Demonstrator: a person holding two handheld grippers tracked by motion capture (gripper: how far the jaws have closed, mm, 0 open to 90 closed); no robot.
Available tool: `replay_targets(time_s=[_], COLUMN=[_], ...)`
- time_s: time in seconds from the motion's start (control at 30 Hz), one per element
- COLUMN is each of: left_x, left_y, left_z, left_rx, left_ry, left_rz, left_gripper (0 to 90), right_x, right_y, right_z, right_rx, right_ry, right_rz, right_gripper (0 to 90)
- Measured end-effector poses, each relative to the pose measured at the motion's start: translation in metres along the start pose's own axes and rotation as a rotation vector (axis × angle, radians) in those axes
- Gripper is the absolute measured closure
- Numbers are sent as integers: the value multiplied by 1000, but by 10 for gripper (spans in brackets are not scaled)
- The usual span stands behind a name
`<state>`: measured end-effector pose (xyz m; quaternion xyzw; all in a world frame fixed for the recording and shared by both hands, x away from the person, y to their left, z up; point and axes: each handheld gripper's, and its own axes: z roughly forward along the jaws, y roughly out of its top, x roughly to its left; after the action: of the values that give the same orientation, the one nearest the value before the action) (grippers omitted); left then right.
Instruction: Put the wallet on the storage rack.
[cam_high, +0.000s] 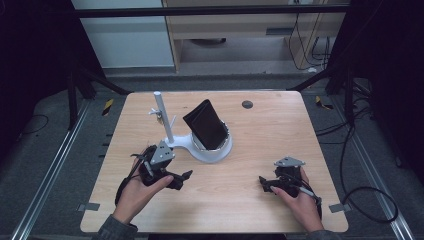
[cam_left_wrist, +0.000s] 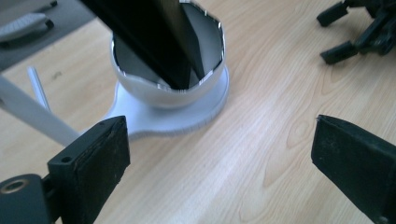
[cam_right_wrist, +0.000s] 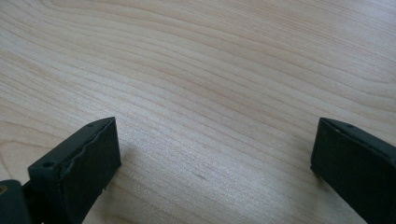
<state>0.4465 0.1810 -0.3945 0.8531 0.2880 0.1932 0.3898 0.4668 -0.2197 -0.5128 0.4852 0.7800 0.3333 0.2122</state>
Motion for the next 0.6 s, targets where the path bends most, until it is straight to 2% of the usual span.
replay_targets(time_s=[0.1,0.13,0.3,0.33,0.37,0.4,0.43,0.53,0.6], left_x=[1,1,6,6,11,11,17,29,33], left_y=[-9,-18,-40,-40,-49,-49,-59,-74,-79], left_z=[5,11,24,24,28,28,31,34,34], left_rx=[19,41,91,91,110,110,110,114,117], left_ry=[1,1,13,13,31,31,32,63,75], left_rz=[-3,-13,-40,-40,-51,-51,-81,-120,-130], left_gripper=[45,46,49,49,49,50,52,53,53], right_x=[0,0,0,0,0,0,0,0,0], right_y=[0,0,0,0,0,0,0,0,0], right_z=[0,0,0,0,0,0,0,0,0], right_rx=[0,0,0,0,0,0,0,0,0], right_ry=[0,0,0,0,0,0,0,-1,-1], right_rz=[0,0,0,0,-1,-1,0,1,0], right_gripper=[16,16,16,16,16,16,16,16,16])
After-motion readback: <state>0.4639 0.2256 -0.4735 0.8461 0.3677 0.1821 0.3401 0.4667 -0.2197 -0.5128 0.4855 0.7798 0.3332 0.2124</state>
